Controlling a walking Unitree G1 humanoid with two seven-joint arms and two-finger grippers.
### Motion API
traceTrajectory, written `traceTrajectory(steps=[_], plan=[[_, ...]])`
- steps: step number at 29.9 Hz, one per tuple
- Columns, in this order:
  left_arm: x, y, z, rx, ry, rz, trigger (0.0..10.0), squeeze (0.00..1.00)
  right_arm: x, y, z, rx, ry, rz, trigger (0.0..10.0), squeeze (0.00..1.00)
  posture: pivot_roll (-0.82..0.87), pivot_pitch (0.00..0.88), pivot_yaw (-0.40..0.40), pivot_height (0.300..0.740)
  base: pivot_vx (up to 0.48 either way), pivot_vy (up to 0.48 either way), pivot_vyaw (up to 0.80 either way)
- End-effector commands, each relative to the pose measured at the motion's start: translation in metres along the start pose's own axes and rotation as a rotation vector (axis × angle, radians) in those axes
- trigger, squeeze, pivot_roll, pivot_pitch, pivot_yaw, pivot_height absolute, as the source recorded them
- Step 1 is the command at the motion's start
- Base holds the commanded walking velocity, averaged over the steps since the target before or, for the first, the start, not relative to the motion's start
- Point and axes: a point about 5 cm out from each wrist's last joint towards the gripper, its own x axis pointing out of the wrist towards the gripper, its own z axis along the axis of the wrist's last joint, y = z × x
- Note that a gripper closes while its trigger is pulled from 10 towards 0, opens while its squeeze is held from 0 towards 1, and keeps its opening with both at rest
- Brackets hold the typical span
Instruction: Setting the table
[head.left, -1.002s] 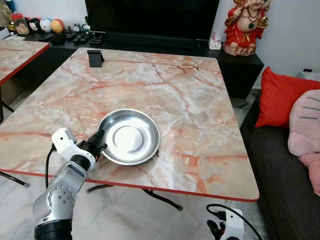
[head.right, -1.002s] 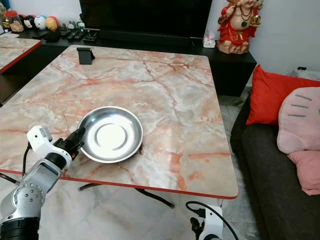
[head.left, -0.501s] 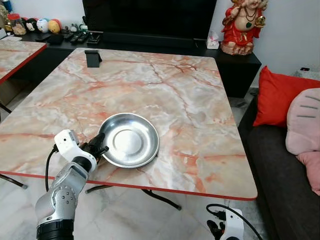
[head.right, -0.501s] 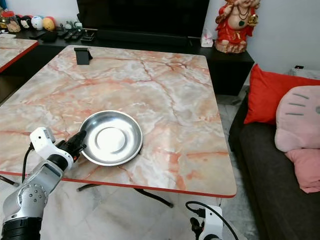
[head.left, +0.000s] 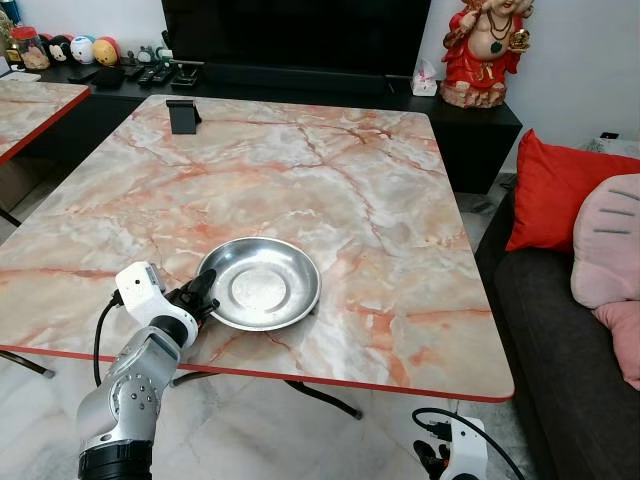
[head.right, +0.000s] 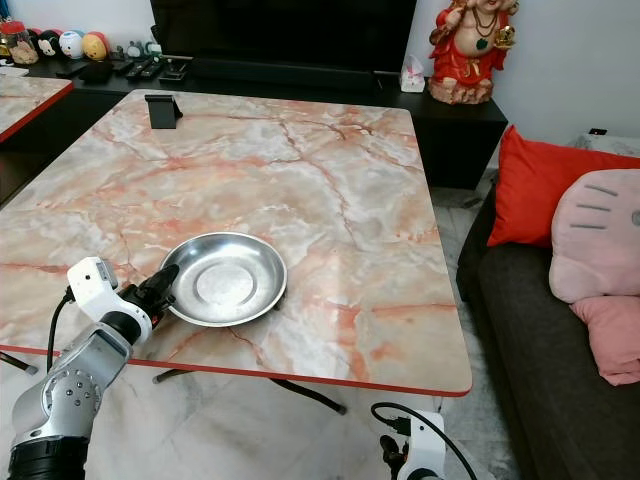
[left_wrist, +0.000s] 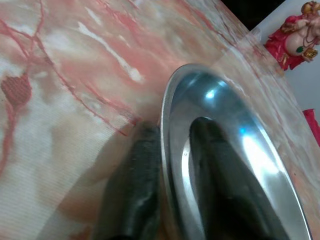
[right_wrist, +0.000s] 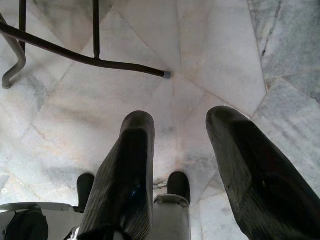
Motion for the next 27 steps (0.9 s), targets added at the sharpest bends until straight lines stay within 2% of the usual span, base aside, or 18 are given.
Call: traceTrajectory(steps=[1, 6, 8, 9, 10, 11, 12, 13, 15, 19, 24, 27], plan=[[0.000, -0.001, 0.000, 0.013, -0.008, 0.004, 10.0, 0.92, 0.000, -0.002, 0.001, 0.000, 0.004, -0.005, 10.0, 0.00, 0.06, 0.000, -0.038, 0.740, 0.000, 0.000, 0.00], [0.000, -0.002, 0.004, 0.066, -0.027, 0.012, 10.0, 0.91, 0.000, -0.002, 0.001, 0.000, 0.004, -0.003, 10.0, 0.00, 0.06, 0.000, -0.038, 0.740, 0.000, 0.000, 0.00], [0.000, -0.004, 0.008, 0.138, -0.041, 0.011, 10.0, 0.88, 0.000, -0.002, 0.001, 0.000, 0.005, -0.003, 10.0, 0.00, 0.06, 0.000, -0.038, 0.740, 0.000, 0.000, 0.00], [0.000, -0.006, 0.009, 0.179, -0.046, 0.006, 10.0, 0.73, 0.000, -0.002, 0.000, 0.000, 0.006, -0.002, 10.0, 0.00, 0.06, 0.000, -0.038, 0.740, 0.000, 0.000, 0.00], [0.000, -0.009, 0.010, 0.217, -0.052, -0.001, 10.0, 0.64, 0.000, -0.002, 0.000, 0.001, 0.007, -0.002, 10.0, 0.00, 0.06, 0.000, -0.038, 0.740, 0.000, 0.000, 0.00], [0.000, -0.010, 0.011, 0.238, -0.057, -0.005, 10.0, 0.13, 0.000, -0.002, 0.000, 0.000, 0.007, -0.002, 10.0, 0.00, 0.06, 0.000, -0.038, 0.740, 0.000, 0.000, 0.00], [0.000, -0.013, 0.012, 0.255, -0.063, -0.014, 10.0, 0.00, 0.000, -0.002, 0.000, 0.002, 0.006, -0.004, 10.0, 0.00, 0.06, 0.000, -0.039, 0.740, 0.000, 0.000, 0.00], [0.001, -0.018, 0.015, 0.297, -0.079, -0.030, 10.0, 0.00, 0.000, -0.002, 0.000, 0.005, 0.005, -0.009, 10.0, 0.00, 0.06, 0.000, -0.039, 0.740, 0.000, 0.000, 0.00], [0.001, -0.020, 0.016, 0.315, -0.086, -0.034, 10.0, 0.00, 0.000, -0.002, 0.000, 0.004, 0.005, -0.009, 10.0, 0.00, 0.06, 0.000, -0.039, 0.740, 0.000, 0.000, 0.00], [-0.001, -0.025, 0.027, 0.452, -0.161, -0.035, 10.0, 0.00, 0.000, -0.002, 0.000, 0.012, 0.000, -0.015, 10.0, 0.00, 0.06, 0.000, -0.037, 0.740, 0.000, 0.000, 0.00], [-0.008, -0.039, 0.044, 0.759, -0.352, -0.070, 10.0, 0.00, 0.000, -0.003, 0.001, 0.009, -0.013, -0.031, 10.0, 0.00, 0.06, 0.000, -0.037, 0.740, 0.000, 0.000, 0.00], [-0.010, -0.043, 0.044, 0.776, -0.388, -0.095, 10.0, 0.00, 0.000, -0.003, 0.001, 0.005, -0.017, -0.044, 10.0, 0.00, 0.06, 0.000, -0.037, 0.740, 0.000, 0.000, 0.00]])
